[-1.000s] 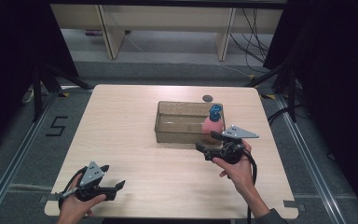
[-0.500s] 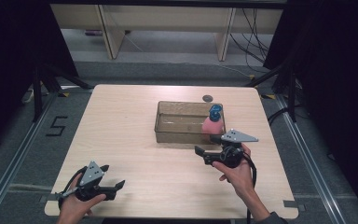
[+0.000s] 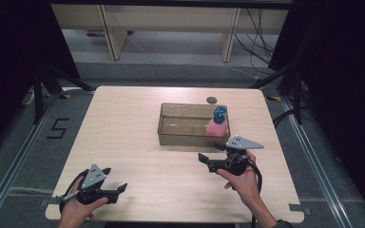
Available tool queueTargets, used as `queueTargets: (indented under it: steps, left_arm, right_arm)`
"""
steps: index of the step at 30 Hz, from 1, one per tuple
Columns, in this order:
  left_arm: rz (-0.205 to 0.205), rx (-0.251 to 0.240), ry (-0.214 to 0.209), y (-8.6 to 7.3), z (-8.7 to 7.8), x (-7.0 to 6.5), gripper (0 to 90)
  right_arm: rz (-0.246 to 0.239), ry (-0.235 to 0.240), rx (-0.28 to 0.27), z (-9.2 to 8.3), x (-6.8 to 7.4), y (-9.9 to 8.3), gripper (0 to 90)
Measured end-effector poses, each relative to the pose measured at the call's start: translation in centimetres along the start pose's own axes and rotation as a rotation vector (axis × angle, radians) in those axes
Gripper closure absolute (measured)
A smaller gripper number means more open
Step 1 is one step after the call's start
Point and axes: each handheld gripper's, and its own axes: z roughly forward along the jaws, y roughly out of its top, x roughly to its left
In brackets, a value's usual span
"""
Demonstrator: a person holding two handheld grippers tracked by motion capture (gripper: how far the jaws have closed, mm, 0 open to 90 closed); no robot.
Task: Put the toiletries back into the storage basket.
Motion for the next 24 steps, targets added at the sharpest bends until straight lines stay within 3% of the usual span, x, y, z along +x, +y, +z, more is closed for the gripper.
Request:
queueTargets:
  steps: [5, 7, 9, 11, 12, 13, 15, 17, 18, 19, 21, 24]
  left_arm:
    - [-0.006, 0.007, 0.000, -0.1, -0.1, -0.1, 16.6]
    - [-0.015, 0.008, 0.005, -0.1, -0.1, -0.2, 16.6]
    - [-0.004, 0.005, 0.000, 0.0, -0.1, -0.1, 16.6]
    - [-0.014, 0.000, -0.003, 0.0, -0.1, -0.2, 16.6]
    - [-0.016, -0.001, -0.004, -0.1, 0.0, -0.2, 16.6]
    - [-0.015, -0.001, -0.004, -0.1, 0.0, -0.2, 16.6]
    - [-0.012, -0.001, -0.003, 0.0, 0.0, -0.2, 16.6]
    - [-0.012, 0.000, -0.003, 0.0, 0.0, -0.3, 16.6]
    - [-0.005, 0.009, -0.001, 0.0, -0.1, -0.2, 16.6]
    - [0.000, 0.007, -0.002, 0.0, 0.0, -0.2, 16.6]
    - [0.011, 0.012, 0.000, 0.0, -0.1, -0.1, 16.6]
    - [-0.005, 0.009, -0.002, -0.1, -0.1, -0.2, 16.6]
  right_arm:
    - [-0.025, -0.014, -0.003, 0.0, 0.1, -0.1, 19.3]
    - [0.012, -0.002, 0.011, 0.0, 0.4, -0.2, 19.2]
    - [-0.014, 0.004, 0.001, 0.1, 0.3, -0.4, 19.2]
    - [0.026, 0.008, 0.021, 0.0, 0.7, -0.6, 19.1]
    - [-0.023, -0.005, 0.006, 0.1, 0.4, -0.6, 19.0]
    - [-0.032, -0.007, 0.014, 0.0, 0.4, -0.7, 19.0]
    - [-0.007, 0.008, 0.025, 0.1, 0.7, -0.8, 18.7]
    - [-0.018, 0.013, 0.018, 0.1, 0.7, -0.9, 18.7]
    - [0.014, 0.017, 0.024, 0.0, 1.0, -1.0, 18.6]
    - [-0.018, 0.011, 0.016, 0.0, 0.8, -1.1, 18.6]
    - [0.001, 0.017, 0.026, 0.0, 0.9, -1.3, 18.6]
    - [-0.002, 0.018, 0.027, -0.2, 1.0, -1.4, 18.6]
